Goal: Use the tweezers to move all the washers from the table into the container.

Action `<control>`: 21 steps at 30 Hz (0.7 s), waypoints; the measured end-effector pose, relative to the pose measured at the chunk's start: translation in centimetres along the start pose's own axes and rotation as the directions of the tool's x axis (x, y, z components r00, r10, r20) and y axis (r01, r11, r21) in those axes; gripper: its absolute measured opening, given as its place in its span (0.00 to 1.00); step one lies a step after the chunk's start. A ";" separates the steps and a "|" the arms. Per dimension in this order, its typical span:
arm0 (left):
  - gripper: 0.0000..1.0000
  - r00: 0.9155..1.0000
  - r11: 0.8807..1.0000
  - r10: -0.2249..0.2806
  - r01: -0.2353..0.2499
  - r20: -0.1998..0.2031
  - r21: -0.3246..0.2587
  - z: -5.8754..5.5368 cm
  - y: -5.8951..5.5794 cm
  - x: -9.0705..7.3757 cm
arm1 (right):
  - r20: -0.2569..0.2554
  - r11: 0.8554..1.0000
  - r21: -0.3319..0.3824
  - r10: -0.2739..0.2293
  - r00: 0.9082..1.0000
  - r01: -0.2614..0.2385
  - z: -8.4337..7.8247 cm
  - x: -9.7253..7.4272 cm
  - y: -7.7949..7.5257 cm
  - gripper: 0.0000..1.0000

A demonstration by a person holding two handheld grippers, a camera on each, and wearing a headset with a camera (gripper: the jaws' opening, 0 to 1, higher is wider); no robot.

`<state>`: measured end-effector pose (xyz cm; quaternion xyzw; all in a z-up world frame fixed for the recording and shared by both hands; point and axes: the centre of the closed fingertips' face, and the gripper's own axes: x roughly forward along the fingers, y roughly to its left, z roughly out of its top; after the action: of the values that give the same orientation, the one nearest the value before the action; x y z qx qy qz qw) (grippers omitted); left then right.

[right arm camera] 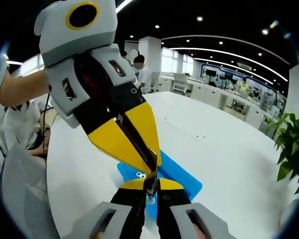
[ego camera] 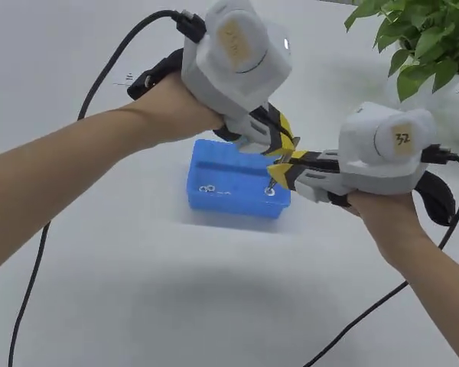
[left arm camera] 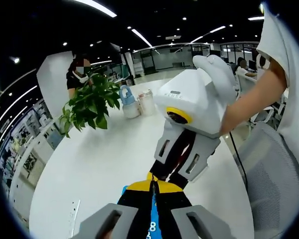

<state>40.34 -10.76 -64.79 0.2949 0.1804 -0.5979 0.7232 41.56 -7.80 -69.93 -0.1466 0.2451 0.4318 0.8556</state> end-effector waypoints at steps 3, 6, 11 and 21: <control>0.00 1.000 1.000 0.018 -0.018 -0.008 -0.006 -0.7 0.6 0.5 | 0.005 1.000 0.000 -0.008 1.000 0.008 -0.1 1.0 -0.4 0.03; 0.00 0.999 0.999 0.034 -0.034 -0.028 -0.017 -2.2 1.2 1.2 | 0.002 1.000 0.021 -0.004 1.000 0.004 -0.9 2.3 -0.4 0.03; 0.00 0.996 0.997 0.062 -0.065 -0.058 -0.040 -4.4 1.2 2.0 | -0.015 0.999 0.037 -0.001 1.000 0.002 -2.2 4.2 -0.6 0.03; 0.00 0.994 0.996 0.034 -0.042 -0.103 -0.082 -7.0 0.1 3.0 | -0.084 0.998 0.047 0.035 0.996 -0.031 -4.7 6.2 0.6 0.04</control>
<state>41.73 -8.48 -71.96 0.2977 0.2362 -0.5603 0.7360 42.88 -5.47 -77.29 -0.1411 0.2932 0.4335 0.8404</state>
